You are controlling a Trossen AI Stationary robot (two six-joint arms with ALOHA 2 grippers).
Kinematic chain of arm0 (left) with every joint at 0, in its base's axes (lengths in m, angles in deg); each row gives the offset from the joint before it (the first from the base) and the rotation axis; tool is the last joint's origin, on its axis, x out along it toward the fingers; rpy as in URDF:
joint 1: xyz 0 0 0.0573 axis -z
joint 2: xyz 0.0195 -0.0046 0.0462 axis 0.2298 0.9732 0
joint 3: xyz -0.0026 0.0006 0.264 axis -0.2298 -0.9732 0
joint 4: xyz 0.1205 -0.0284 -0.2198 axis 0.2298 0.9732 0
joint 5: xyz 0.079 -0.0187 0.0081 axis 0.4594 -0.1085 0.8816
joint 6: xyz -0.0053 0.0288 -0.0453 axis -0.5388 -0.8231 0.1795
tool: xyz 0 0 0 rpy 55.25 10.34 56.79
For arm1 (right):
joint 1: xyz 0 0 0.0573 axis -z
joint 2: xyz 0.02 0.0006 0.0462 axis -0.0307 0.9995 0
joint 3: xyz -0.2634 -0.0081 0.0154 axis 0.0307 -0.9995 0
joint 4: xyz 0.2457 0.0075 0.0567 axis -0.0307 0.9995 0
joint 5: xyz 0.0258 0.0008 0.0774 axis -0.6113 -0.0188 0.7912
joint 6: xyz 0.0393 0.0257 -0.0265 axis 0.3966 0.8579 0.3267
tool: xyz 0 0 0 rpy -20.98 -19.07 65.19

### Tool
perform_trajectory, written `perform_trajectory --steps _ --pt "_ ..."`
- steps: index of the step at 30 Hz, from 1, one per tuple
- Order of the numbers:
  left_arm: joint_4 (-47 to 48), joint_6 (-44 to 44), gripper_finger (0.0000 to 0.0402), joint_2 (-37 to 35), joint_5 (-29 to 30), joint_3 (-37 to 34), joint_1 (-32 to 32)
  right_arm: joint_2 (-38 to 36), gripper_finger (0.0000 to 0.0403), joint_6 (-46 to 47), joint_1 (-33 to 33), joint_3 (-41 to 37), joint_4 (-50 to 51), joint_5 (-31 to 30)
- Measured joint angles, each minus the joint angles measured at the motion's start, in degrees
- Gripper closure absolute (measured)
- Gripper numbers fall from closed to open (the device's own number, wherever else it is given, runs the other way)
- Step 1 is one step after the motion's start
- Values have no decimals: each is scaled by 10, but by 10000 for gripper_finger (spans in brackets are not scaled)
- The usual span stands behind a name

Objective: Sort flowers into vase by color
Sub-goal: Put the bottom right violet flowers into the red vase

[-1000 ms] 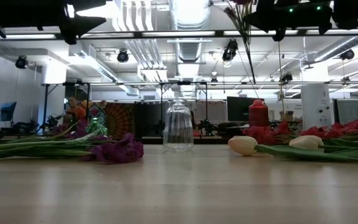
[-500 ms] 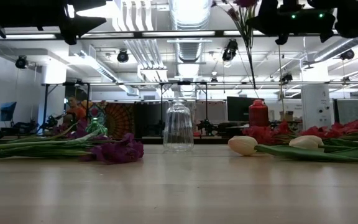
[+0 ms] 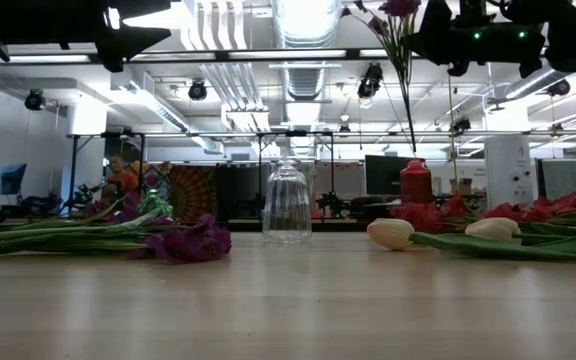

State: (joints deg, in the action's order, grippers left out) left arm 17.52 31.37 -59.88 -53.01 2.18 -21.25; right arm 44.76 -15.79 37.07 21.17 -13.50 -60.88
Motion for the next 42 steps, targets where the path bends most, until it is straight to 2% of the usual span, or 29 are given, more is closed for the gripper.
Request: perform_trajectory --steps 10,22,42 --pt "0 6 125 0 -1 0 0 0 385 -4 0 -66 -132 -11" --pt "0 10 125 0 -2 0 0 0 385 -17 0 -84 -135 -43" --pt "0 10 125 0 -1 0 0 1 385 -15 0 -84 -130 -45"
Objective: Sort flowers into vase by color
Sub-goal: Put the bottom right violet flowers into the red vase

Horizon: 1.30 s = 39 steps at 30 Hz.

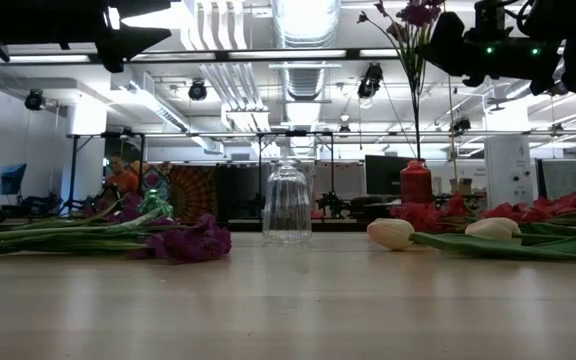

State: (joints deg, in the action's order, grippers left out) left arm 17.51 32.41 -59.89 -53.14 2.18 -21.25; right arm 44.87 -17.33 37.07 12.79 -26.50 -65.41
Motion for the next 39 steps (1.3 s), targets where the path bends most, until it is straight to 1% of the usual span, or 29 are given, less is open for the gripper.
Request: perform_trajectory --steps 21,24,33,39 --pt "0 0 125 0 0 0 0 0 382 1 0 0 13 2" --pt "0 0 125 0 0 0 0 0 367 6 0 0 12 2" --pt "0 0 125 0 0 0 0 0 305 11 0 0 17 2" --pt "1 0 125 0 0 0 0 0 276 13 0 0 17 2"
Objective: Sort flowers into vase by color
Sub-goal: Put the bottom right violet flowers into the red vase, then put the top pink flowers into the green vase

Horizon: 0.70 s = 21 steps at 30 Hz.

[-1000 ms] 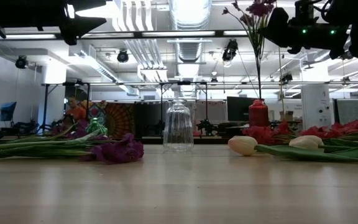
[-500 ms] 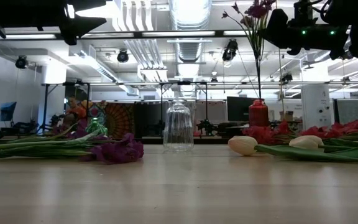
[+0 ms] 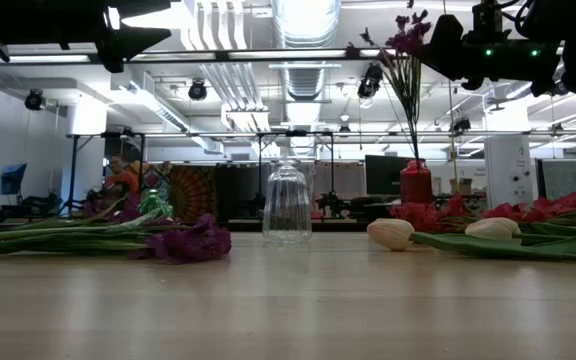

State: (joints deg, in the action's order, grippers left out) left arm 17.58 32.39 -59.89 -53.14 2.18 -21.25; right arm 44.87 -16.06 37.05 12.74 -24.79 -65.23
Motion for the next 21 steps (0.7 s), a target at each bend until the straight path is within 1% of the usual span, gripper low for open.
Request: perform_trajectory --steps 10,15,21 --pt "6 0 125 0 0 0 0 -1 241 4 0 0 2 -1" --pt "8 0 125 0 0 0 0 -2 223 9 0 0 11 -15" --pt "9 0 125 0 0 0 0 -2 209 9 0 0 16 -15"
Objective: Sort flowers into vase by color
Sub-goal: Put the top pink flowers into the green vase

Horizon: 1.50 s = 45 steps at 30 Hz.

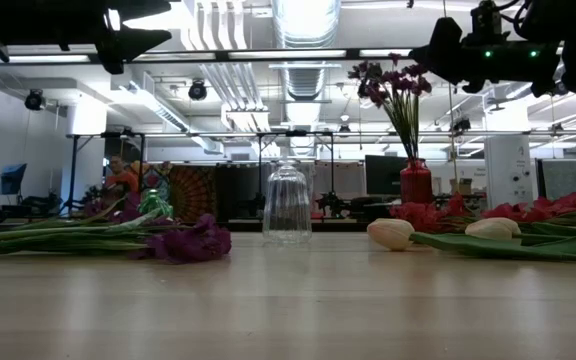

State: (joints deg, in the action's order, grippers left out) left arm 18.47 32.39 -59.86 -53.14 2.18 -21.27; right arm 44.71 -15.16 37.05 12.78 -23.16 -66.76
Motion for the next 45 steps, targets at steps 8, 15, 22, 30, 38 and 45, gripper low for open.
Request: perform_trajectory --steps 8,15,22,30,38,45 --pt "3 0 125 0 0 0 0 -1 206 0 -2 20 16 2" --pt "8 0 125 0 0 0 0 -16 206 22 -2 61 84 54" --pt "8 3 125 3 0 0 0 -33 206 17 -12 147 251 95" --pt "-2 7 125 25 0 0 0 -33 206 -47 -44 277 439 91" --pt "-8 7 125 25 0 0 0 -28 206 -56 -47 375 575 90" --pt "-19 7 125 33 -4 0 0 6 207 -56 -80 446 701 90"
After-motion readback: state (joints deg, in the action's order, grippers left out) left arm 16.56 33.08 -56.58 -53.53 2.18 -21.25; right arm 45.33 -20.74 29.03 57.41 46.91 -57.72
